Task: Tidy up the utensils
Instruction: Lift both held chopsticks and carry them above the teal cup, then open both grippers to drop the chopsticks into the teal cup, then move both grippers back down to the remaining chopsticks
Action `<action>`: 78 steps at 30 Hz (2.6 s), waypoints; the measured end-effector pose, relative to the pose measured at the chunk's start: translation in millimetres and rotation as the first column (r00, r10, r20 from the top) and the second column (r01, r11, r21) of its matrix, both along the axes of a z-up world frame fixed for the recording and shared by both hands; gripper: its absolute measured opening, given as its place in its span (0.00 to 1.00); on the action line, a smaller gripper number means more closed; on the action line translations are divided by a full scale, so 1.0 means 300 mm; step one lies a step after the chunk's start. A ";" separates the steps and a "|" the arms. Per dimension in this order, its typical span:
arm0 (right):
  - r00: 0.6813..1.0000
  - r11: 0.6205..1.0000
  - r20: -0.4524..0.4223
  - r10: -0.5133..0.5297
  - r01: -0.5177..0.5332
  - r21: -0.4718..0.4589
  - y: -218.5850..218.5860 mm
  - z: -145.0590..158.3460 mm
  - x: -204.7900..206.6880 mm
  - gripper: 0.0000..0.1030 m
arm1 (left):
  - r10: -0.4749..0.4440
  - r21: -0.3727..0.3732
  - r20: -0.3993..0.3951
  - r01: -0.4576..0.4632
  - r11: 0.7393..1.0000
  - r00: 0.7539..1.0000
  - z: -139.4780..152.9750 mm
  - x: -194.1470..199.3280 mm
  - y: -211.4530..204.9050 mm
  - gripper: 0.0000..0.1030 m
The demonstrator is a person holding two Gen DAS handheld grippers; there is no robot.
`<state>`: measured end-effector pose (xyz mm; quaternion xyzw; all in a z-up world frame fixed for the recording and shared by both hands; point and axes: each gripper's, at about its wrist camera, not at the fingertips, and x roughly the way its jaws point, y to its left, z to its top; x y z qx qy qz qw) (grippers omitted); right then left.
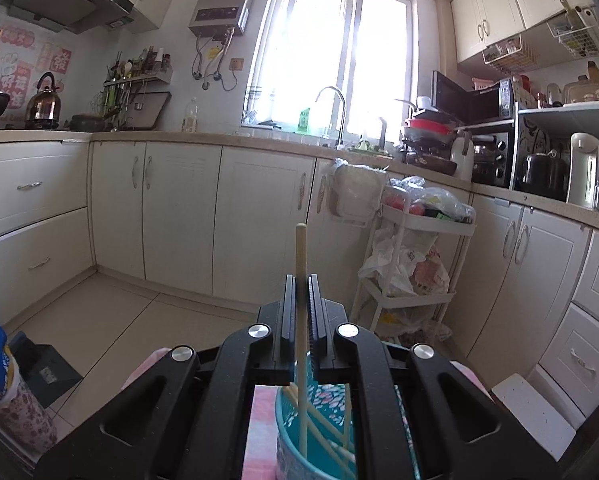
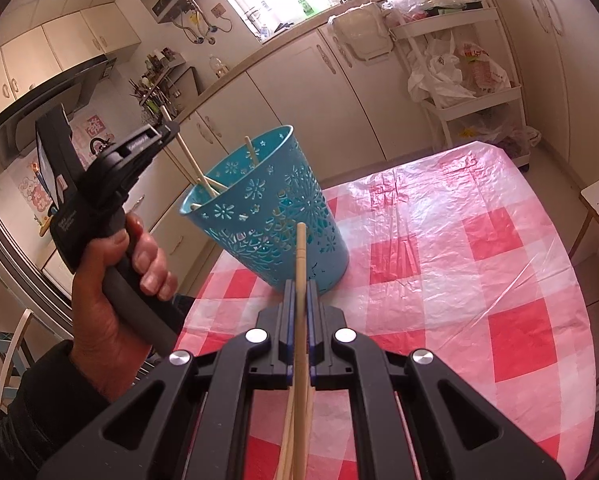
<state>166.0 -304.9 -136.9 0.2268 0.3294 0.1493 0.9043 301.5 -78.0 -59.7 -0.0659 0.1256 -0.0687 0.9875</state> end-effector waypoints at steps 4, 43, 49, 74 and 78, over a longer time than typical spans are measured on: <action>1.000 1.000 0.027 -0.008 0.008 -0.002 -0.003 0.013 -0.011 0.06 | 0.027 -0.015 -0.050 -0.028 1.000 0.998 0.006 -0.064 0.041 0.29; 0.931 0.970 0.327 -0.161 0.211 -0.122 0.223 0.285 0.472 0.06 | 0.063 -0.329 -0.157 -0.112 0.937 0.986 0.088 -0.220 0.388 0.62; 0.943 0.975 0.306 -0.129 0.177 -0.135 0.218 0.259 0.427 0.07 | 0.059 -0.312 -0.157 -0.107 0.944 0.986 0.086 -0.216 0.385 0.63; 0.978 0.946 -0.193 0.084 -0.139 -0.294 0.209 -0.163 -0.019 0.18 | 0.053 -0.034 -0.385 -0.072 0.997 0.921 -0.090 -0.282 0.264 0.75; 0.971 0.921 -0.210 0.111 -0.180 -0.346 0.253 -0.190 -0.032 0.18 | 0.047 0.033 -0.441 -0.036 0.999 0.896 -0.164 -0.336 0.211 0.75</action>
